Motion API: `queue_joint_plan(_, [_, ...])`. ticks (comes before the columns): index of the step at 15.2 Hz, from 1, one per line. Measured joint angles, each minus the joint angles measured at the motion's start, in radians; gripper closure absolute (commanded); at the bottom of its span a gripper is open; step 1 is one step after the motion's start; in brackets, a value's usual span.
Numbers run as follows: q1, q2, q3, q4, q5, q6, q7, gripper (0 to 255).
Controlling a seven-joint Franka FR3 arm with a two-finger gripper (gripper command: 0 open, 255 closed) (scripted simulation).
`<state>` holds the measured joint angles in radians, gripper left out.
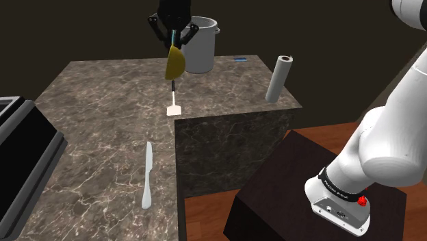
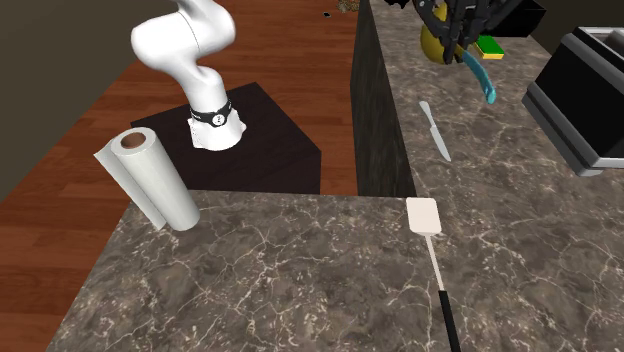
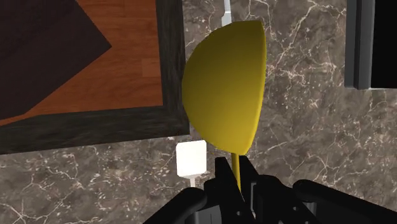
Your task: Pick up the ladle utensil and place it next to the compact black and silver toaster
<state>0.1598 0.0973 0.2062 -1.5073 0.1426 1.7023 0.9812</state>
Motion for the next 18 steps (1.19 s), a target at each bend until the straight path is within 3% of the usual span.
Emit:
queue_joint_plan(10, [0.148, 0.093, 0.098, 0.100, -0.065, 0.023, 0.244, 255])
queue_joint_plan(18, [0.300, 0.258, 0.152, 0.317, -0.159, -0.019, 0.436, 255])
